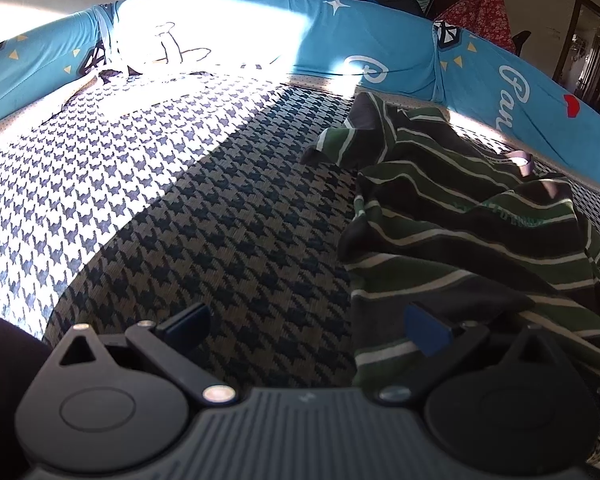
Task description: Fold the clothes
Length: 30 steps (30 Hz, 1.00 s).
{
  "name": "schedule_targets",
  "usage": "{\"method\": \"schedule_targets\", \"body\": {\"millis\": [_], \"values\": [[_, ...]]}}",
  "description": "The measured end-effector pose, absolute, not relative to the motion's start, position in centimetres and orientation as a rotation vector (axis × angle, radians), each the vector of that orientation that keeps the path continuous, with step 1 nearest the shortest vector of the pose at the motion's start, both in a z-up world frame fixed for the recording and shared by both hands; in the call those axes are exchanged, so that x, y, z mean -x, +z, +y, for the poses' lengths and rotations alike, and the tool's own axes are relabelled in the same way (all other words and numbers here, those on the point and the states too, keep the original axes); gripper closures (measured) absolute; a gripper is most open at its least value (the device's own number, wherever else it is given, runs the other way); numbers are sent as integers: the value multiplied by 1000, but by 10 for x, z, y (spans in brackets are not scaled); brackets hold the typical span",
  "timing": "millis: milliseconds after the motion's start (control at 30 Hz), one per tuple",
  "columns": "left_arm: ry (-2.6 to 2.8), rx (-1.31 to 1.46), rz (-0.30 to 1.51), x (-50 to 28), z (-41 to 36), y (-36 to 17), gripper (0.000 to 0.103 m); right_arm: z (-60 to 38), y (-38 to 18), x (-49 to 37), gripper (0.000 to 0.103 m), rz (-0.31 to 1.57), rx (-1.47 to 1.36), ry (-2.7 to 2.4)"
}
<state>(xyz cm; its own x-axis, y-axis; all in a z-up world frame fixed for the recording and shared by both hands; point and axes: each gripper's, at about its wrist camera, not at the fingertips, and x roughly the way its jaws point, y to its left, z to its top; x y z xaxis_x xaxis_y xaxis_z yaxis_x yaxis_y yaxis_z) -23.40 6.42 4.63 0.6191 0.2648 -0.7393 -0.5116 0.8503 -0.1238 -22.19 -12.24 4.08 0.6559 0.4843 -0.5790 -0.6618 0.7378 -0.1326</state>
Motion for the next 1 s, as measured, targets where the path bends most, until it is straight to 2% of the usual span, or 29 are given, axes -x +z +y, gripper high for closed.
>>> {"method": "schedule_targets", "body": {"millis": [400,500,533,567,800,1000], "values": [[469,338,785,235,68,45,0,-93,19,211,71,498,500,617],[482,339,784,235,70,45,0,-92,19,208,87,497,496,610],[487,340,783,236,72,45,0,-93,20,208,96,496,499,606],[492,343,778,237,73,46,0,-93,22,208,97,493,502,605],[517,356,763,247,86,51,0,-120,53,234,98,464,470,704],[523,355,757,256,93,54,0,-133,48,251,98,525,533,747]]}}
